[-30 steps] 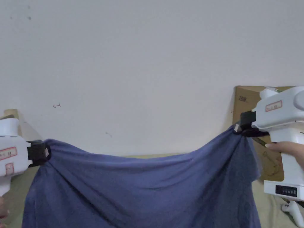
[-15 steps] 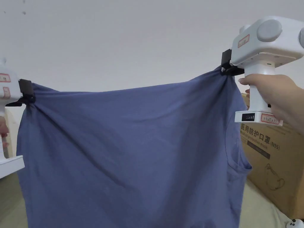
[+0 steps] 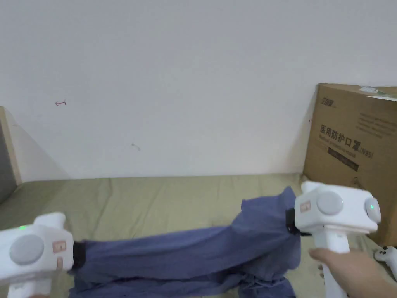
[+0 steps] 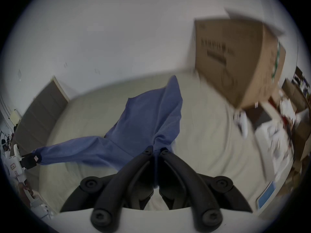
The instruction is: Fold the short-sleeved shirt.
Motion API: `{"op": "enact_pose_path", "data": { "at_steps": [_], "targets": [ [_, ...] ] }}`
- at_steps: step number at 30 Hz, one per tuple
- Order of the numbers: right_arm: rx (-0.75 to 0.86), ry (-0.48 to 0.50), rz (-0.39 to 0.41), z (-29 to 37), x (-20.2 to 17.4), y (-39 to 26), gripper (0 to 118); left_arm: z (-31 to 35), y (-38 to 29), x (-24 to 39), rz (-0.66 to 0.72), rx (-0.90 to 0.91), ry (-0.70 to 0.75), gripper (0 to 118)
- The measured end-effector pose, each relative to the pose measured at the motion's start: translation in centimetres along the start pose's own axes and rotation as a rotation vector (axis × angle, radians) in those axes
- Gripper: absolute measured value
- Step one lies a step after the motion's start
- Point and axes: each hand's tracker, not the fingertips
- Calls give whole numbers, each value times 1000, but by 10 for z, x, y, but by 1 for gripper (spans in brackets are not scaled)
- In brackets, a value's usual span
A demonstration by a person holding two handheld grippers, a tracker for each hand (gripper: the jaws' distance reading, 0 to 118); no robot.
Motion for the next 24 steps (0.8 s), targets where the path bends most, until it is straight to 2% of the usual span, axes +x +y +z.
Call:
{"op": "enact_pose_path", "data": {
  "at_steps": [2, 4, 7, 9, 11, 12, 16, 21, 22, 23, 24],
  "targets": [
    [-85, 14, -1, -7, 23, -61, 2, -9, -56, -11, -52, -77, -14, 4],
    [-143, 64, -74, -4, 52, -115, 2, -3, -106, -20, -61, -117, -53, 4],
    [-184, 102, -158, 30, 81, -192, 2, 21, -161, -34, 3, -206, -104, 4],
    [-190, 63, -132, 58, 93, -232, 2, 48, -187, -40, -42, -203, -117, 4],
    [-175, 75, -151, 89, 103, -262, 2, 79, -206, -40, -93, -197, -96, 4],
    [-173, 102, -178, 102, 107, -272, 2, 91, -212, -43, -91, -203, -100, 4],
    [-198, 97, -204, 139, 113, -299, 2, 125, -227, -55, -62, -215, -88, 5],
    [-227, 83, -220, 141, 115, -306, 2, 134, -237, -68, 26, -245, -116, 6],
    [-223, 84, -217, 139, 115, -304, 2, 134, -238, -67, 26, -242, -117, 14],
    [-221, 79, -217, 135, 114, -301, 4, 135, -238, -66, 26, -238, -114, 31],
    [-221, 77, -223, 135, 114, -297, 18, 137, -237, -67, 31, -223, -104, 55]
  ]
}}
